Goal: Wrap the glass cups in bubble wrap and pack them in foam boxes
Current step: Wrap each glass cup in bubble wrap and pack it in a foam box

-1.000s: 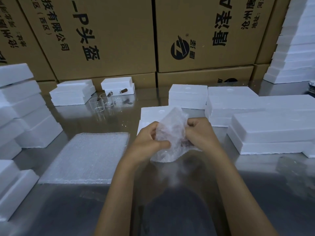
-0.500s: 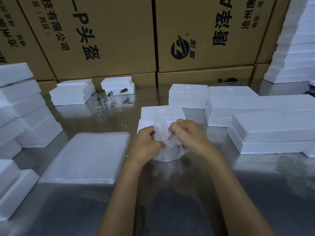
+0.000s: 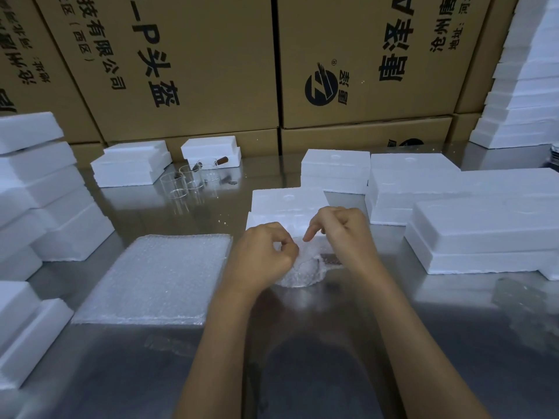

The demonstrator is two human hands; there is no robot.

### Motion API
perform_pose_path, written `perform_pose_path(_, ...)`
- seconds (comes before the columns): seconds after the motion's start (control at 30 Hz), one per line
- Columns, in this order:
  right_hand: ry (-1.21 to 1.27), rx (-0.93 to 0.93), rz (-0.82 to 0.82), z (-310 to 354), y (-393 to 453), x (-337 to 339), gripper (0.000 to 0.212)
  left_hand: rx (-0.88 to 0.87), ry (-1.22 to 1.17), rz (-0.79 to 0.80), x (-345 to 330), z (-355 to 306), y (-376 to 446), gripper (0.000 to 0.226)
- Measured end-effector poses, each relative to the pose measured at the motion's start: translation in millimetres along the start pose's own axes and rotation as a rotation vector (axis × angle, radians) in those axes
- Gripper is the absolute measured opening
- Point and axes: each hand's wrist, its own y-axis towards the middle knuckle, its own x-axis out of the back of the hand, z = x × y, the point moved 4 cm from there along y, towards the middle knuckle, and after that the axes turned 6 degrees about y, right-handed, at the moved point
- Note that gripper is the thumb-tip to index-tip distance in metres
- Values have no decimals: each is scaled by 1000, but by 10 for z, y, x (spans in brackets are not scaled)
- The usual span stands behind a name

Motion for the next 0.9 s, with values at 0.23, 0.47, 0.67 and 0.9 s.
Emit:
perform_pose_path(0.23, -410, 54, 142, -45, -96, -231, 40, 10, 234, 96, -90, -7, -16, 31)
perform_pose_path(0.47, -456, 91, 150, -76, -99, -268, 53, 58, 161, -11, -9, -32, -34, 28)
perform_pose_path(0.67, -267, 1, 126, -60, -72, -204, 46, 59, -184, -111, 108, 42, -9, 23)
perform_pose_path(0.9, 17, -91, -181, -69, 55, 273, 49, 114, -274, -148, 217, 199, 12, 30)
